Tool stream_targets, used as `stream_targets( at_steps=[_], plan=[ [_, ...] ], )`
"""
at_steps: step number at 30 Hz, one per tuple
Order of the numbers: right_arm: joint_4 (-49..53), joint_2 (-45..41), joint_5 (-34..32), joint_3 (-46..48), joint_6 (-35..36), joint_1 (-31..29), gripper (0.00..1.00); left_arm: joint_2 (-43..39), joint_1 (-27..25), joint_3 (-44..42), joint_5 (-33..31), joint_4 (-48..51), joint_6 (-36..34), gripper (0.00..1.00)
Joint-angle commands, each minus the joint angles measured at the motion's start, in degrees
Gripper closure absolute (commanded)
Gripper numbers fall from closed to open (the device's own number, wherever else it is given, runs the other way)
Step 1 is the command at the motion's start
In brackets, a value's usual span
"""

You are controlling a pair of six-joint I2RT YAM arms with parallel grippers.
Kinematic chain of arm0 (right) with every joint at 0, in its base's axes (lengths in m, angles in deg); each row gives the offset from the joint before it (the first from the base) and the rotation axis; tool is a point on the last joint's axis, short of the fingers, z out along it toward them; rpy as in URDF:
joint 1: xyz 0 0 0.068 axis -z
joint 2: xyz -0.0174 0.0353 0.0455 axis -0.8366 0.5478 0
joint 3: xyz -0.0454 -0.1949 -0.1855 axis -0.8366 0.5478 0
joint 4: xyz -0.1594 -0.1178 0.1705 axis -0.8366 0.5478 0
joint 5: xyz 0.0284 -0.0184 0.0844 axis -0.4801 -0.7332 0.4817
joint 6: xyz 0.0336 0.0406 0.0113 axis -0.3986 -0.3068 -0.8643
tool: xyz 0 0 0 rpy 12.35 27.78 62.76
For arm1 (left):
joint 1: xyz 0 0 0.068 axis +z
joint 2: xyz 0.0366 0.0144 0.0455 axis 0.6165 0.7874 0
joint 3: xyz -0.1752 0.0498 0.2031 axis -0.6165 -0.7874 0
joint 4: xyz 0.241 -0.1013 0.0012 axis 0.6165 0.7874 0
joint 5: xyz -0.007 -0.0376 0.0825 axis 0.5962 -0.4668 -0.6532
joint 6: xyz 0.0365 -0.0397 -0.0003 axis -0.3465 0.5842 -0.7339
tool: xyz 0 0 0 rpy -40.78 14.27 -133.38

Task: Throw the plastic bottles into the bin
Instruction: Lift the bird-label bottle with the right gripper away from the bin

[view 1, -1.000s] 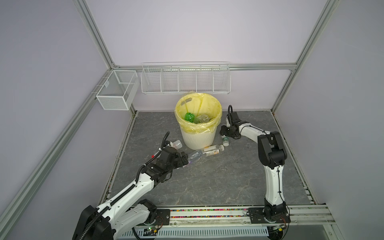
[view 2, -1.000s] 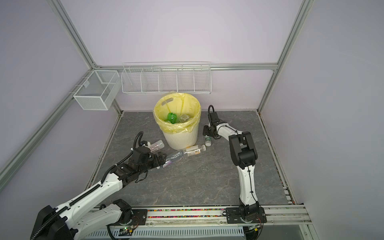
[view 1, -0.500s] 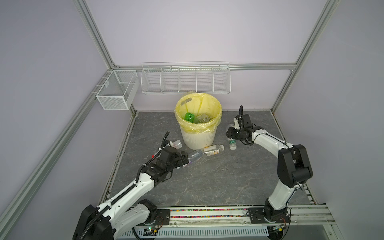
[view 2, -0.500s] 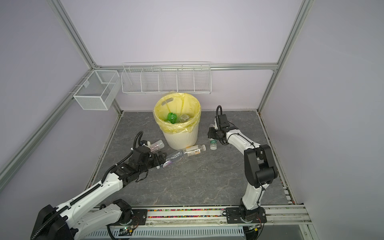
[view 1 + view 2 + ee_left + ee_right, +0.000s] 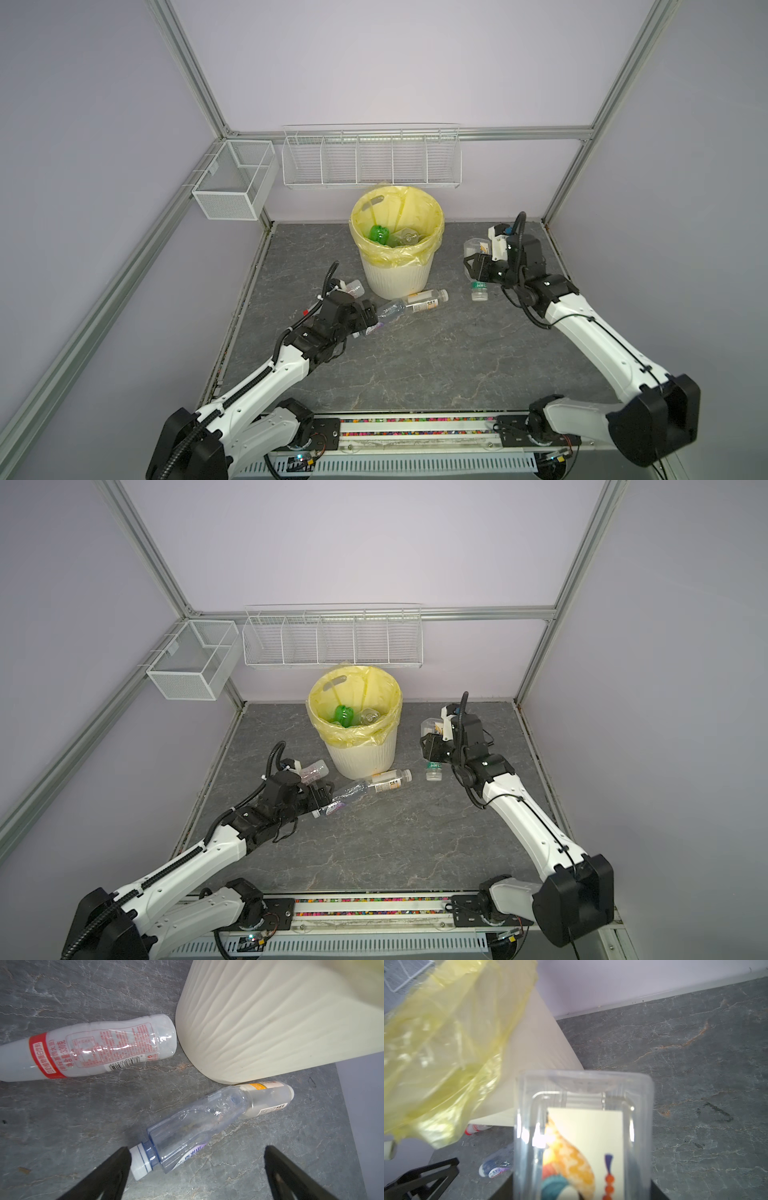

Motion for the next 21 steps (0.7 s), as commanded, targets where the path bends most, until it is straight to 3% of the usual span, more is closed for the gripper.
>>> stream_targets(
  at_steps=[1,12,17,21],
  plan=[
    [0.7,-6.2,-1.3,2.9,0.3,-1.3,0.43,0.8,0.1,-0.3,-0.8,-1.9,0.8,0.00],
    [6.5,-28.9,-7.7,7.2,3.6,-4.1,0.41,3.1,0.1,0.3,-0.5,-3.6,1.1,0.00],
    [7.9,-32.2,-7.3,5.8,5.5,-4.2,0.41,3.3,0.1,0.1,-0.2,-3.8,1.4,0.00],
    [5.7,-30.1,-4.6,3.7,5.1,-4.4,0.42,2.9,0.1,-0.3,-0.5,-3.8,1.5,0.00]
  ],
)
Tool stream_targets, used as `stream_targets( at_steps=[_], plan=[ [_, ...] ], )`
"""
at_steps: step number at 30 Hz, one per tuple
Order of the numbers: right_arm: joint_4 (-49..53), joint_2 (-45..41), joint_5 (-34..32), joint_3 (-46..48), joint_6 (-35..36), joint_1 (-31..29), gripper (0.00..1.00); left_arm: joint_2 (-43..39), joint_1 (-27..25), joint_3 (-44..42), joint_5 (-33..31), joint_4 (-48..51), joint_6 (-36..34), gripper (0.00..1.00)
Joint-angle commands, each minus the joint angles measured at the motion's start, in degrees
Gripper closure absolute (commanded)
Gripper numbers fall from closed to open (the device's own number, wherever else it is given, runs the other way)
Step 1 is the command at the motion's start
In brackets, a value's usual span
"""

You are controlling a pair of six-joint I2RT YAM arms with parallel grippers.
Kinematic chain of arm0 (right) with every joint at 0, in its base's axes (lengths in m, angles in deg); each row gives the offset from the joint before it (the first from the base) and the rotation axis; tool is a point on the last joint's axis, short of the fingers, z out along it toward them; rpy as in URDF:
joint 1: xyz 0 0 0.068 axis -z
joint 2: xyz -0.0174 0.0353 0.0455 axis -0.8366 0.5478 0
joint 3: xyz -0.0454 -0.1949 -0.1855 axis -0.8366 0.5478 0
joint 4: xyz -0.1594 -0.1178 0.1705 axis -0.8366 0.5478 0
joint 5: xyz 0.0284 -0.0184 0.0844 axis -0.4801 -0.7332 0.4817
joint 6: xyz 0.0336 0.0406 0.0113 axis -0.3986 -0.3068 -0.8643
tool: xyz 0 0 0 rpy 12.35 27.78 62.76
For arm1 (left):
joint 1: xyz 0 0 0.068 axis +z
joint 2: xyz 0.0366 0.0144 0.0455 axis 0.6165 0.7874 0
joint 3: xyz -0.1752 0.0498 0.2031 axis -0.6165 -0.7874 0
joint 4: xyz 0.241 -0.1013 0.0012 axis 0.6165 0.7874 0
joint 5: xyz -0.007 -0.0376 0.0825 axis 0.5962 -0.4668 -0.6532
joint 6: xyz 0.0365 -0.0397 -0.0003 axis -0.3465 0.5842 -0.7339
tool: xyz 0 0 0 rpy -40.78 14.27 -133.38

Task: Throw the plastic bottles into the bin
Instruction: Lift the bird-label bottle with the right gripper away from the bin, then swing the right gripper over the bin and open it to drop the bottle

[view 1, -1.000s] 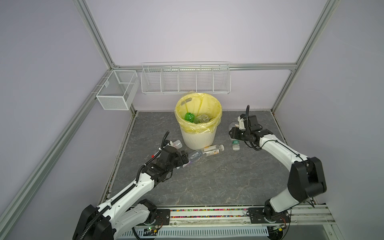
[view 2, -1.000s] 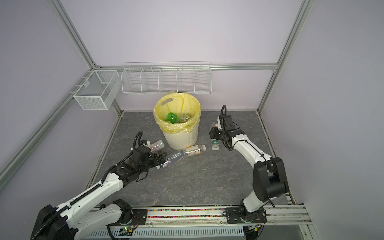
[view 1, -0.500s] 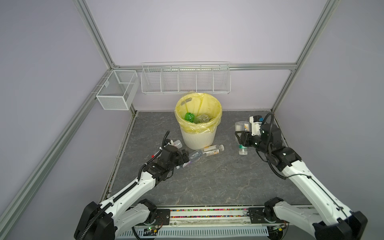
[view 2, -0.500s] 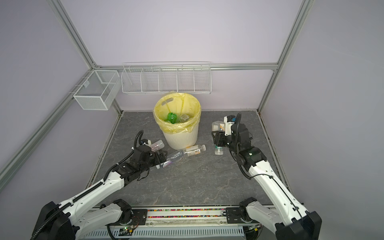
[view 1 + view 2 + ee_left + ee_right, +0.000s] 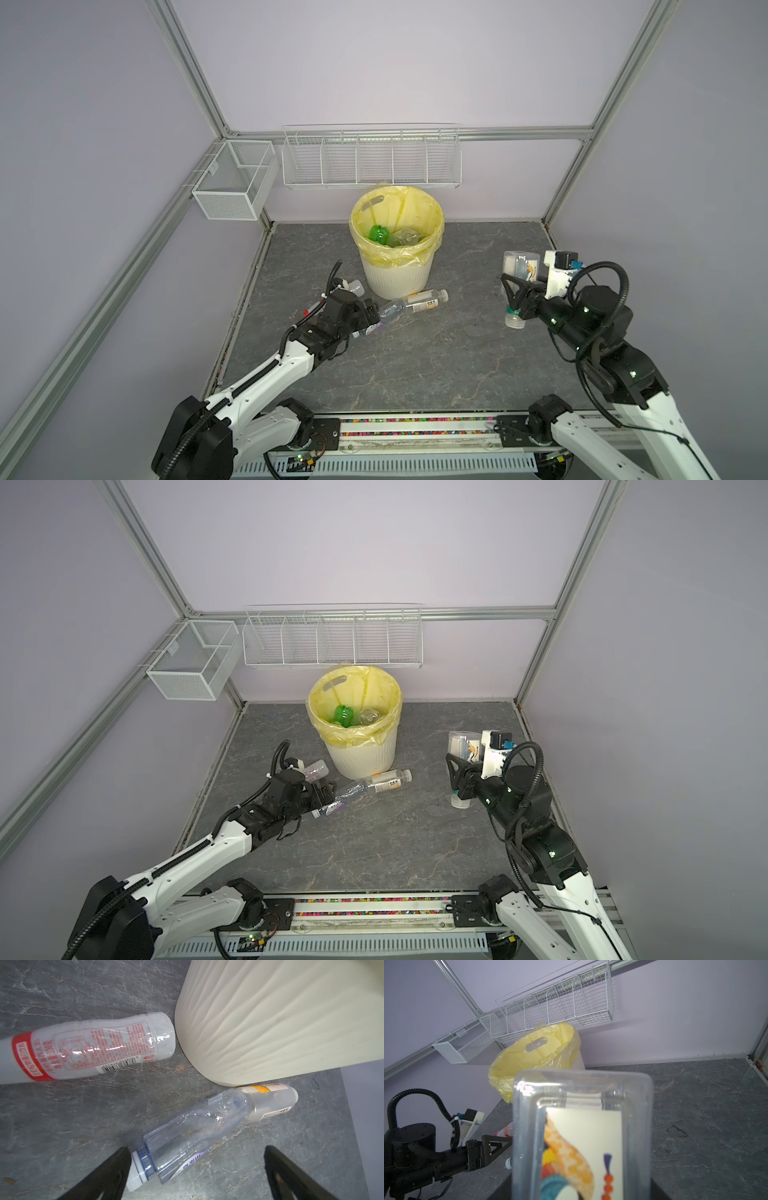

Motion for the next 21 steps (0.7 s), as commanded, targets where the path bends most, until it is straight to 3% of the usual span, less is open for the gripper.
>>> stream_targets(
  at_steps=[1,9,11,14,17,18,21],
  plan=[
    [-2.5,2.8,2.6,-2.5,1.2,-0.7,0.42,-0.3,0.1,-0.5,-0.6,-1.1,1.3,0.00],
    [-10.1,21.1,3.4,-17.3,4.7,-6.2,0.43,-2.3,0.1,-1.5,-1.1,-0.2,1.4,0.00],
    [-9.4,29.0,3.0,-25.2,5.8,-7.9,0.43,-3.2,0.1,-1.8,-1.3,0.1,1.5,0.00],
    [-8.4,42.2,-4.4,-38.1,10.6,-12.0,0.43,-5.6,0.1,-2.4,-2.4,1.1,1.4,0.00],
    [-4.8,55.8,-6.1,-52.3,10.7,-12.1,0.42,-8.4,0.1,-3.0,-3.6,2.3,1.0,0.00],
    [-2.1,60.3,-5.6,-58.4,11.0,-12.1,0.38,-9.1,0.1,-3.1,-4.0,2.8,0.8,0.00],
    [9.4,71.9,-6.8,-76.1,10.4,-12.0,0.06,-10.9,0.1,-3.0,-4.4,4.1,0.1,0.00]
  ],
)
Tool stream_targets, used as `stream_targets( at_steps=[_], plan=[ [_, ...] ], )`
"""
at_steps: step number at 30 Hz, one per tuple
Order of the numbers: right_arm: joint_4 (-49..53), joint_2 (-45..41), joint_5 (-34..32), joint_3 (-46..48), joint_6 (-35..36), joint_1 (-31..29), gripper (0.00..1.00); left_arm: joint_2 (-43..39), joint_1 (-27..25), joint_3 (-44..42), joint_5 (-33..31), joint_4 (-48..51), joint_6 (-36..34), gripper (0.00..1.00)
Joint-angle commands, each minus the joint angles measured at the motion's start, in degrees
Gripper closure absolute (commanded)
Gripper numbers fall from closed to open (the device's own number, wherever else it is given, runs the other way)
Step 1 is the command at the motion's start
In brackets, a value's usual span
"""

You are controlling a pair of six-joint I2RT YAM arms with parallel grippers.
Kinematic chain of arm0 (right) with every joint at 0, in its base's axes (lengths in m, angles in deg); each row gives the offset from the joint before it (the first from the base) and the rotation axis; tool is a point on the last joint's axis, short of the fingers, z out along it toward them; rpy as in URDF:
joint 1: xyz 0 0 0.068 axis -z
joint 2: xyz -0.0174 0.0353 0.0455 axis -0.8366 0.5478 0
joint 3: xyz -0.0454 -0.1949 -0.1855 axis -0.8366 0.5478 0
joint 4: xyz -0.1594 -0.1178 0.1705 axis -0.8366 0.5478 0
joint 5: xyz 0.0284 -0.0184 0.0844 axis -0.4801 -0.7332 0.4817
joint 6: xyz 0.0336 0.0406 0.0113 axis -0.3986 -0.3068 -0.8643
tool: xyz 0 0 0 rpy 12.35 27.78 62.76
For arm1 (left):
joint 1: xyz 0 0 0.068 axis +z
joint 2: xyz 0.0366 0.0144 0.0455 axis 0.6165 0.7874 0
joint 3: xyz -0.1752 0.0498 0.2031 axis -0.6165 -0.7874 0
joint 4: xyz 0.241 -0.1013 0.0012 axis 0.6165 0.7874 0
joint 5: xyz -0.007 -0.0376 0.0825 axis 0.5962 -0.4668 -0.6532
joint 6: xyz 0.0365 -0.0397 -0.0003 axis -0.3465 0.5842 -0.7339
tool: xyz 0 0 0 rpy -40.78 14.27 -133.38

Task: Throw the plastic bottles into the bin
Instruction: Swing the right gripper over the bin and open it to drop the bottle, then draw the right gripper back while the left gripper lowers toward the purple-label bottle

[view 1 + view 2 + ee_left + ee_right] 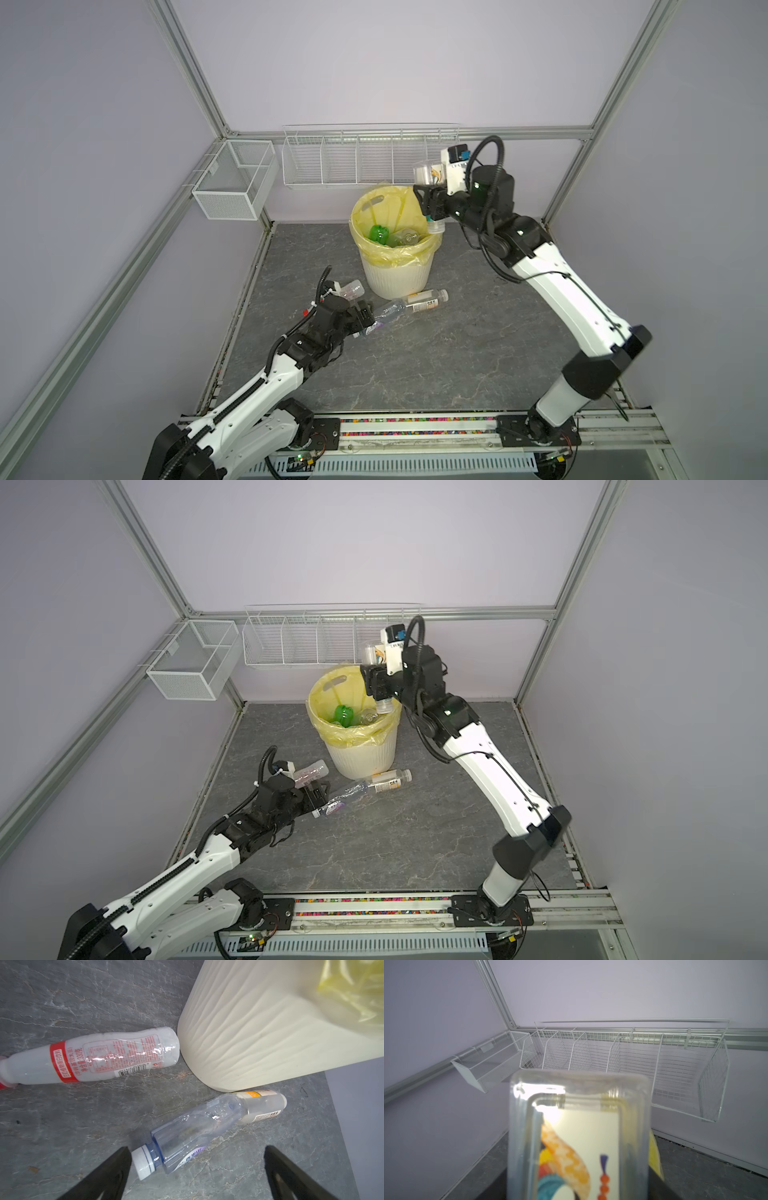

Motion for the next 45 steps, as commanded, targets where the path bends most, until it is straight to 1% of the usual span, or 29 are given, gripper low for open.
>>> stream_targets(
  at_steps=[1,2,3,5,10,13,18,21,23,27,28,31,33,36,39,42,45],
  plan=[
    [14.4,8.7,-2.9,-14.4,1.0,0.1,0.12,-1.7,0.1,-0.4,-1.8,2.4,-0.6,0.00],
    [16.8,10.0,-2.4,-17.2,1.0,0.3,0.12,-1.9,0.1,-0.2,-1.7,2.9,-0.9,0.00],
    [18.2,10.0,-2.0,-18.0,1.1,0.3,0.12,-2.0,0.1,-0.1,-1.7,3.4,-1.1,0.01],
    [16.7,6.7,-0.8,-13.6,1.2,0.3,0.12,-2.0,0.1,-0.2,-1.7,3.8,-1.7,0.00],
    [6.1,-8.9,3.0,9.9,0.8,0.5,0.12,-0.7,0.1,-0.1,-1.4,2.9,-2.7,0.01],
    [3.7,-16.9,5.1,21.1,-0.1,0.9,0.12,1.0,0.1,0.4,-0.6,2.0,-3.2,0.01],
    [1.6,-28.8,4.7,37.2,-2.5,1.9,0.12,3.9,0.1,1.2,1.6,0.1,-5.2,0.01],
    [1.7,-34.3,5.1,44.0,-3.7,3.0,0.12,5.0,0.1,1.6,2.4,-0.4,-6.7,0.01],
    [2.4,-37.0,6.1,47.1,-4.6,3.9,0.12,5.5,0.1,2.1,2.8,-0.4,-8.2,0.01],
    [1.3,-41.4,10.6,53.2,-8.3,6.5,0.12,6.4,0.1,3.3,3.5,-0.6,-10.7,0.01],
    [0.9,-42.3,10.9,54.7,-9.0,6.8,0.12,6.7,0.1,3.6,4.5,-1.0,-11.5,0.01],
    [0.4,-44.6,9.5,58.2,-10.6,7.3,0.12,7.6,0.1,3.5,11.5,-5.0,-15.6,0.01],
    [-0.2,-45.8,8.5,60.6,-12.1,7.6,0.12,8.3,0.1,3.7,13.4,-6.1,-16.4,0.01],
    [-1.7,-47.2,9.2,63.7,-14.6,8.3,0.12,9.4,0.1,3.9,14.3,-6.5,-18.0,0.01],
    [-1.2,-47.6,9.5,64.7,-15.5,8.5,0.12,10.0,0.1,3.9,17.8,-7.8,-23.1,0.01],
    [-0.2,-48.2,8.6,65.0,-15.7,8.5,0.12,10.9,0.1,6.0,15.0,-3.7,-25.2,0.01],
    [-0.4,-49.1,7.6,66.0,-16.3,8.6,0.12,13.3,0.1,8.4,11.8,0.2,-24.8,0.01]
  ],
)
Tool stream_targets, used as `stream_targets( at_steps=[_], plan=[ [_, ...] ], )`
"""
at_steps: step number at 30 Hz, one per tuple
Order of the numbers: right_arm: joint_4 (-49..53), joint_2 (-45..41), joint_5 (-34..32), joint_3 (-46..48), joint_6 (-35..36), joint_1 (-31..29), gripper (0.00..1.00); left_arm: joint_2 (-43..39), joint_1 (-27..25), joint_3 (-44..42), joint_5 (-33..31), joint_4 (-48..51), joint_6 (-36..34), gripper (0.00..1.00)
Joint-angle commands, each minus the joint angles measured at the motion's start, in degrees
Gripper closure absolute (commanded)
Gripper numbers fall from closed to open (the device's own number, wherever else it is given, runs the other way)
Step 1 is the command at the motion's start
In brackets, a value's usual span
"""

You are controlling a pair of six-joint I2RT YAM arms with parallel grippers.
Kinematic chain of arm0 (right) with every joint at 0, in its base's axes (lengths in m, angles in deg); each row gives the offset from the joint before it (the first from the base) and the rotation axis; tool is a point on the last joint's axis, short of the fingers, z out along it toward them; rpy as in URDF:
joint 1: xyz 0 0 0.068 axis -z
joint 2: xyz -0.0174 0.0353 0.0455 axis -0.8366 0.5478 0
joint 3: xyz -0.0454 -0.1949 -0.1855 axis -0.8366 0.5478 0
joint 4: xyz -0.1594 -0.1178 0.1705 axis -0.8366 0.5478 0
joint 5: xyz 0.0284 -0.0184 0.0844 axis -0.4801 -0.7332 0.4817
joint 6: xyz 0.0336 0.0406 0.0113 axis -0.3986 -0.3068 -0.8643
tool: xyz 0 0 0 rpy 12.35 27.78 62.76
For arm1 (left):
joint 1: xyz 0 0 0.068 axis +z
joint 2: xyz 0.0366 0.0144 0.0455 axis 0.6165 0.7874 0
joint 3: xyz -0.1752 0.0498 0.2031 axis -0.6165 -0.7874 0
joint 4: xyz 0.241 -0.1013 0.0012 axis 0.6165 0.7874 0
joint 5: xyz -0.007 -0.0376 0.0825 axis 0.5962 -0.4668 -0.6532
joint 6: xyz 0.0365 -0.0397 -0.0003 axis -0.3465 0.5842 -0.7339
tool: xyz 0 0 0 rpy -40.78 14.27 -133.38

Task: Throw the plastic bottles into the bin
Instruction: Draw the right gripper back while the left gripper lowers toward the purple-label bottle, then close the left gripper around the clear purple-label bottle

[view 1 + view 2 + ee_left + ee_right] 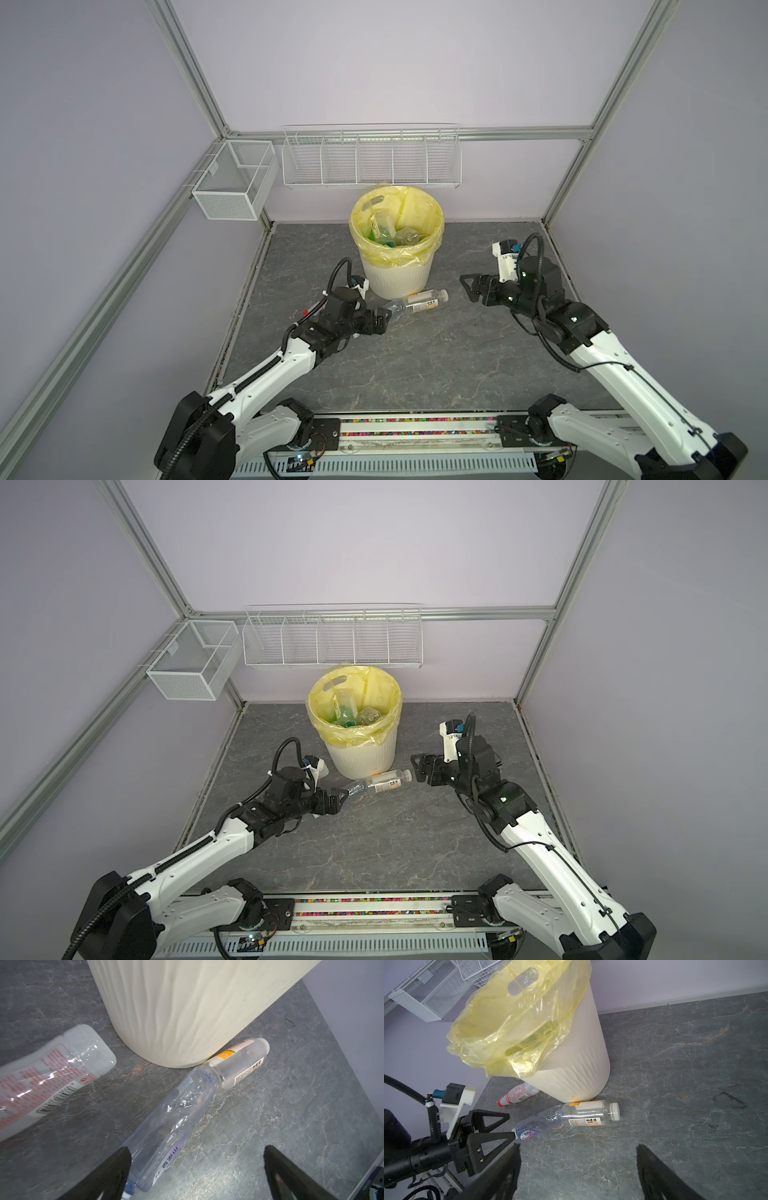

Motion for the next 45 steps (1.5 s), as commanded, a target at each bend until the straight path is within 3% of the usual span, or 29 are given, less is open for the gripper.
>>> stream_targets(
  at_steps=[1,5,21,45],
  plan=[
    [-1.2,-1.8,-0.8,1.7,-1.9,0.4,0.12,2.4,0.1,3.9,-2.7,4.4,-2.2,0.01],
    [-2.2,-2.4,0.1,2.6,-2.8,0.4,0.12,5.0,0.1,5.5,-4.5,6.9,-0.6,0.01],
    [-1.8,-3.0,-0.5,3.6,-2.3,0.8,0.12,13.6,0.1,6.9,-0.7,7.0,-1.7,0.01],
    [-1.3,-4.4,-1.8,5.1,-3.4,1.0,0.12,14.6,-1.3,0.6,-0.3,2.6,-2.1,0.00]
  ],
)
